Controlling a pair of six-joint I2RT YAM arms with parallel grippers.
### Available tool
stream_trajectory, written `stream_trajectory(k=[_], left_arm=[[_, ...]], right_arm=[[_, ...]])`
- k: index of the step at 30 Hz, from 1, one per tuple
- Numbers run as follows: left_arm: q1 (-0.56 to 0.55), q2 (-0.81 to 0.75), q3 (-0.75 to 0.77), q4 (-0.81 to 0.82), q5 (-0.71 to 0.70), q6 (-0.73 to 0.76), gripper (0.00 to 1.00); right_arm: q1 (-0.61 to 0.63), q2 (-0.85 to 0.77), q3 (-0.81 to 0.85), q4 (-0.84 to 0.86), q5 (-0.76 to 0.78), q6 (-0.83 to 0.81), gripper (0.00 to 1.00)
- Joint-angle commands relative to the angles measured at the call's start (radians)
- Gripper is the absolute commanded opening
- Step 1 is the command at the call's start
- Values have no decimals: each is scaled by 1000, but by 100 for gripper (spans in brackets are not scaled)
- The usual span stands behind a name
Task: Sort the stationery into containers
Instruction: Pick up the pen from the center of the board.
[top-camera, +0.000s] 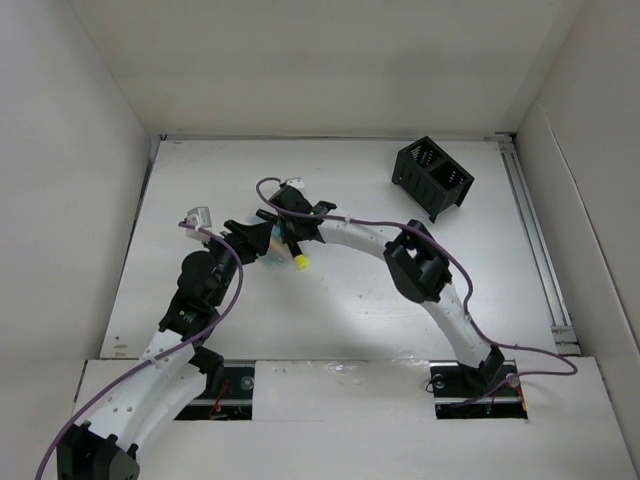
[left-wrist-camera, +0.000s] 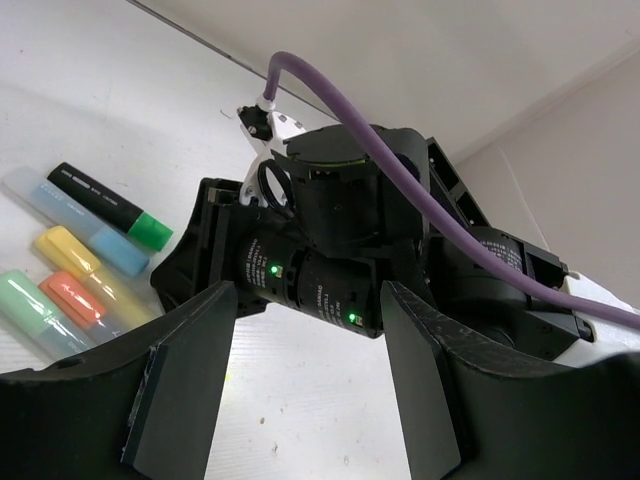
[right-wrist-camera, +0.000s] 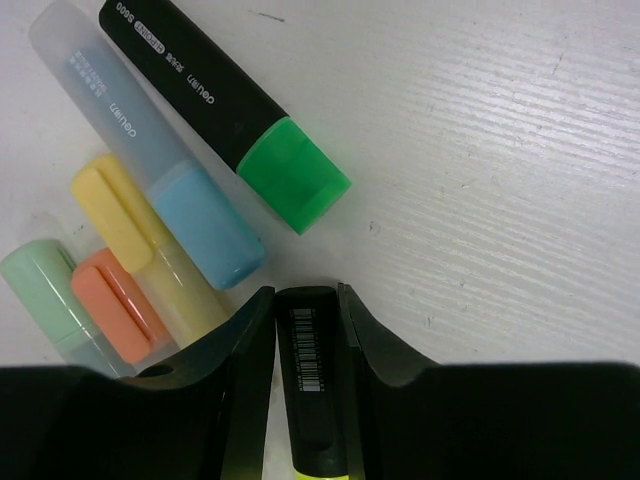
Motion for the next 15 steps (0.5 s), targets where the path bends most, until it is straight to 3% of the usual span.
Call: stream_trajectory(k=[1,3,6,9,15], left_arm=[[-4,-3,19,51,13,2,56],[-4,-3,19,51,13,2,56],[-4,-3,19,51,13,2,56],[-4,-3,19,51,13,2,56],[-4,-3,10,62,13,2,56]], right_arm=[[-3,-46,-62,-22,53,-10,31],[-3,-60,-84,-22,72,-10,32],[-12,-103,-144,-2,83,2,20],[-35,-160,-214,26,83,13,15],[-95,-269,-280,87,73,56,14]])
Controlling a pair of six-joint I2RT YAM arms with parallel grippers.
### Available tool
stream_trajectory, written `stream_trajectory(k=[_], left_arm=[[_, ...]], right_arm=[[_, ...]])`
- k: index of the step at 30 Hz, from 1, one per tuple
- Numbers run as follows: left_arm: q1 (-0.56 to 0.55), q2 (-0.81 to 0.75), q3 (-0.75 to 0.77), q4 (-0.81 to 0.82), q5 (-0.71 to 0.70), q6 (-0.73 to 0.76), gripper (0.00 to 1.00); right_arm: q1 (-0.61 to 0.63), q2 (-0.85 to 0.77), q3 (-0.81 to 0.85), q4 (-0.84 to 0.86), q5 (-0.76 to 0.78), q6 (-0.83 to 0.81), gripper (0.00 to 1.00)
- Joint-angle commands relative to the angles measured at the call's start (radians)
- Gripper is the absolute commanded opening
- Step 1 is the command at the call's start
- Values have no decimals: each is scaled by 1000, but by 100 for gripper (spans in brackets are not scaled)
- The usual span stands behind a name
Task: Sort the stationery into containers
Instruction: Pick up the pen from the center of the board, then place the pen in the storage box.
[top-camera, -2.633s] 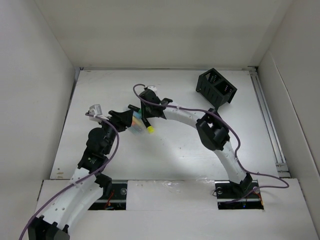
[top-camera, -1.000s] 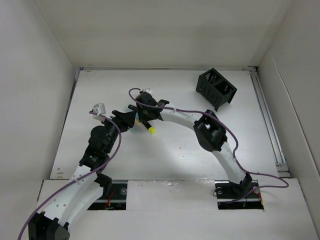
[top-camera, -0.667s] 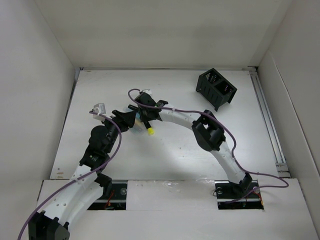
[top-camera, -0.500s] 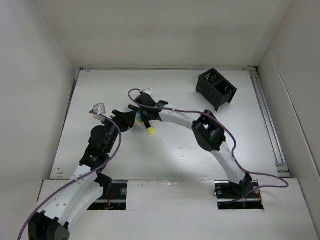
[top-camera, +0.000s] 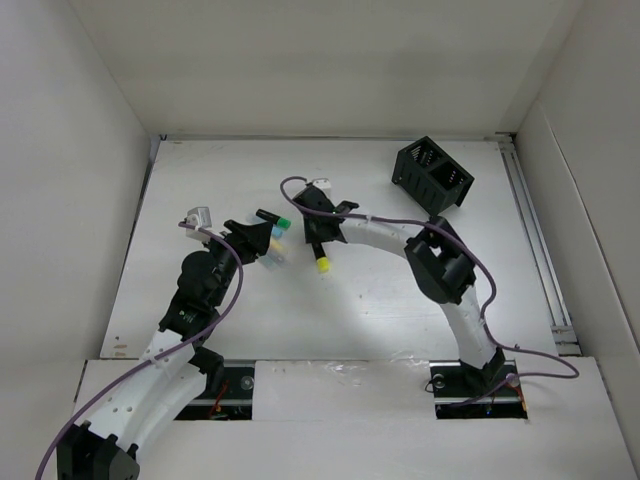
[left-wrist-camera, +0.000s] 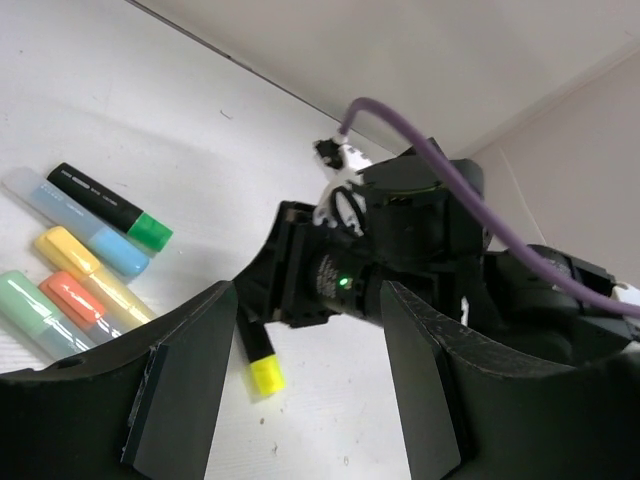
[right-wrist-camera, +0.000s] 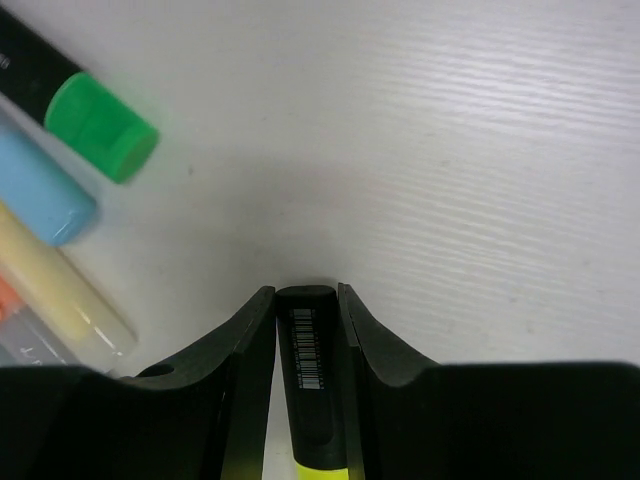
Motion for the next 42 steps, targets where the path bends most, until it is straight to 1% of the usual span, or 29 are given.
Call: stream_trajectory(k=[1,5,6,8,12,13,15,16,17,19,20,23,29,35,37,42], left_arm=[[-4,-3,10,62,13,2,56],[-4,-3,19,53,13,2,56],[-4,-3,10,53,13,2,56],[-4,-3,10,53,13,2,56],[-4,7,10,74,22,2,56],[-4,19,10,74,22,2,56],[-4,29,10,65,22,2,56],[-4,30,21,65,35,2,56],[-4,39,21,65,35,2,56],[-4,39,21,65,26,2,56],[-4,39,21,65,25,2,56],[-4,48,21,65,25,12,56],[-4,78,21,77,25,12,56],[-4,88,21,77,25,12,56],[-4,88,21,89,25,12,56],[-4,97,21,89,25,12,56]], right_arm=[[-54,-124,-13,62,16,41,14],[-139,-197,-23,96,-10,109,14],[-182,-211,-32,96,-22,121,14],[-228,-250,-32,123,-22,153,14],[-365,-271,39,145,44,202,14],[-420,-271,54,155,86,202,14],[-471,-271,100,188,140,212,14],[-495,-256,120,188,192,212,14],[-541,-245,166,188,220,212,14],[-575,-211,203,197,287,212,14],[-603,-199,220,211,358,212,14],[-632,-138,284,241,467,161,14],[-643,-20,385,263,568,61,14],[-643,23,385,283,611,38,14],[-643,23,367,294,623,38,12],[-612,-25,248,361,677,38,11]])
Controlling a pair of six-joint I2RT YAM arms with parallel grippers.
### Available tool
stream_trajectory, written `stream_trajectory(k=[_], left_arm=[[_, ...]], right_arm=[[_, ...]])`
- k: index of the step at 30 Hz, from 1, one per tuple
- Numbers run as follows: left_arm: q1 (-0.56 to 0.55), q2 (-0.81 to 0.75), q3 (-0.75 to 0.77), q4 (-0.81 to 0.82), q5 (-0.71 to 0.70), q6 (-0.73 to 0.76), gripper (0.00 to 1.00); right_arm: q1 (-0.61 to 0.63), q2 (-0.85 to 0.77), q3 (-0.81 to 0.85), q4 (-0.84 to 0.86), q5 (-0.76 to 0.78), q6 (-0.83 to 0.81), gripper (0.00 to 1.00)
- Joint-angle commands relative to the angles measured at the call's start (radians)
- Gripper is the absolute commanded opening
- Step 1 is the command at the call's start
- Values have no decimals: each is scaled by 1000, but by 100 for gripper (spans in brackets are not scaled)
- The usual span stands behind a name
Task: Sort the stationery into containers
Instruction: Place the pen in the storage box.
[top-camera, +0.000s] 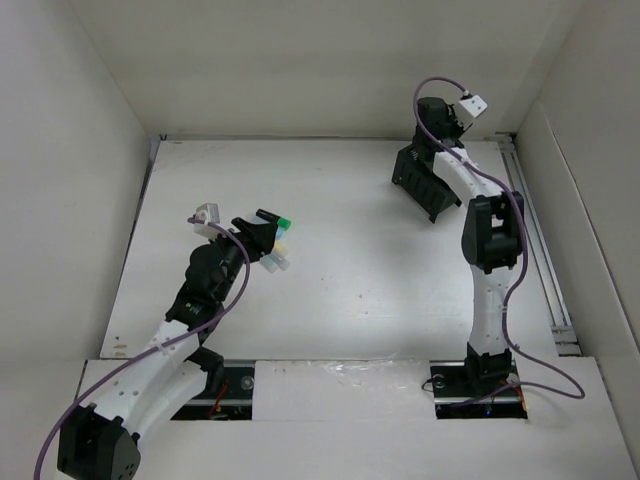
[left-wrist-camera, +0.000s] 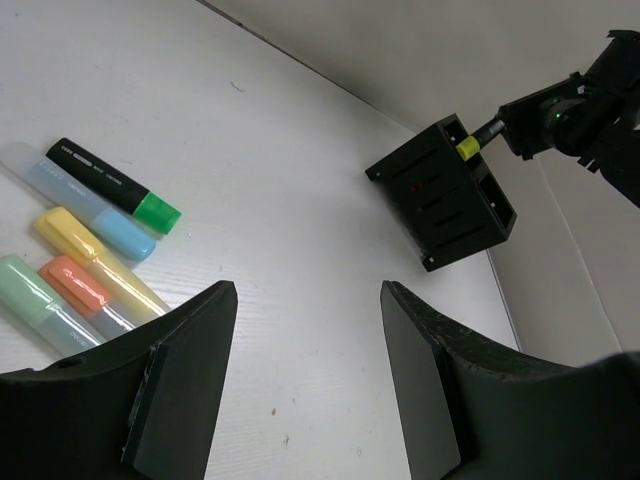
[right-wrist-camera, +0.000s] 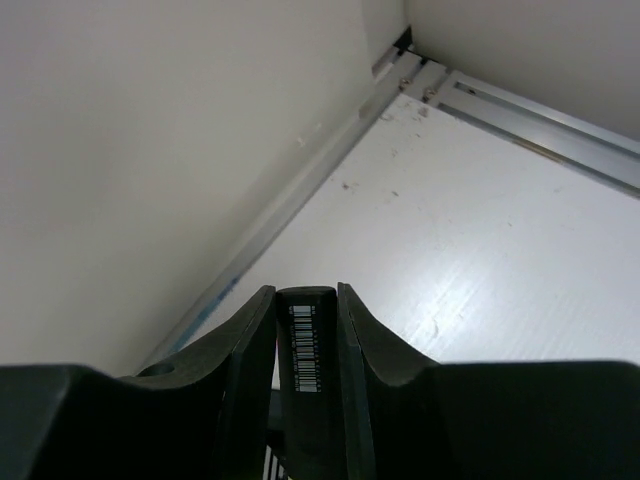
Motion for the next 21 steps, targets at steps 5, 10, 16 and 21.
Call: stream_trajectory(k=[5,10,16,21], left_arm=[[-4,-1,21,53,18,11,56],[-4,-1,21,53,29,11,56],[-4,-11,21,51,29,11,56],[-4,-20,21,51,19,11,56]], right_arm=[[57,-112,-157,136,105,-16,14],[86,-163,-228,157,114,-16,20],[115,-242,-252,157,55,-16,42],[163,-333,-291,145,-79,-16,52]])
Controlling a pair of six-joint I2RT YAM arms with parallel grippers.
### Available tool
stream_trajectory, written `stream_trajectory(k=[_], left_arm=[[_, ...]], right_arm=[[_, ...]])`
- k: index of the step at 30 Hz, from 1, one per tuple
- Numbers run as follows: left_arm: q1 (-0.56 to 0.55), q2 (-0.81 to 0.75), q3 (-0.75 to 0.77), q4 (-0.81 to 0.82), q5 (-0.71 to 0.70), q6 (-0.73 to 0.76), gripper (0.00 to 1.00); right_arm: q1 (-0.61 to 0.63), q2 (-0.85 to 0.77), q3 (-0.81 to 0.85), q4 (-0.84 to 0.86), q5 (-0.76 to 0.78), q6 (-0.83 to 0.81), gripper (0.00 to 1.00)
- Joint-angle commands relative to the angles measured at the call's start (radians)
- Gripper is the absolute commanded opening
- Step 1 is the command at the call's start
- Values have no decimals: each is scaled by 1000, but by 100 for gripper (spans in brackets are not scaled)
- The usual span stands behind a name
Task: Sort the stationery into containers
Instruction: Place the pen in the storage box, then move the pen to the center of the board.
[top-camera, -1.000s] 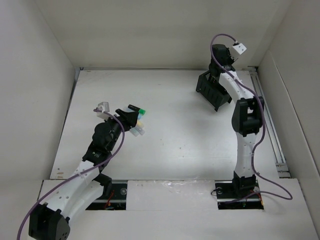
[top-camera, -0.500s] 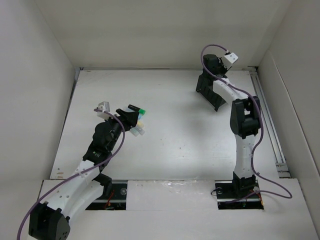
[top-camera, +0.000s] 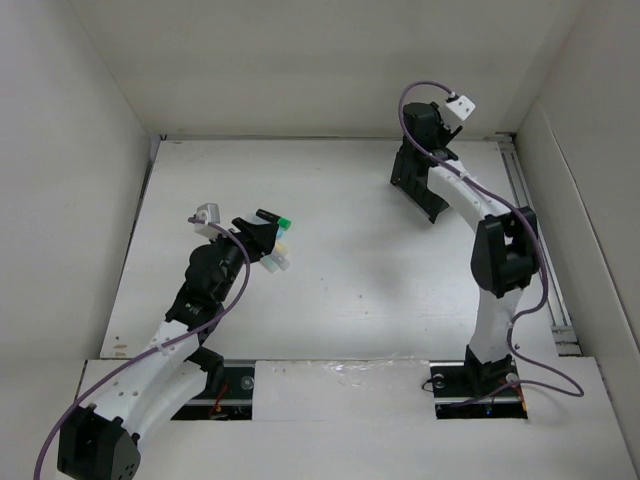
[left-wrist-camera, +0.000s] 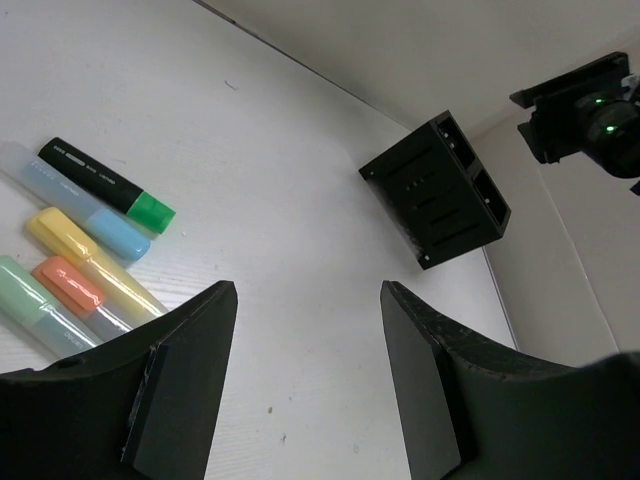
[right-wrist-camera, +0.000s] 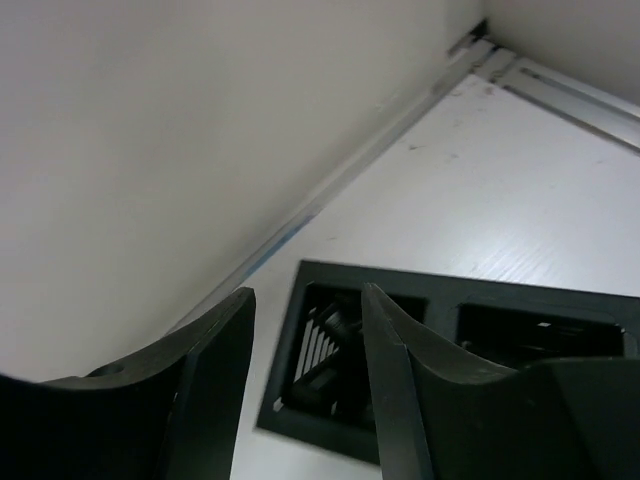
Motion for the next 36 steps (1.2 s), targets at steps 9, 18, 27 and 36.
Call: stream_trajectory(k=[9,18,27,36], left_arm=[[-4,-46,31,16,-3,11,54],[-4,-77,22,5,-29,11,54],[-4,-97,19,-4,-49,11,54],[-4,-118,10,7,-49,2,54]], right_arm=[[130,-93,-20,-36,-730,-19,7],[360,259,350,-269,-879,-140,0],[429,488,634,-422,-932,-163,48],[457,569,674,-465,-931,-163,58]])
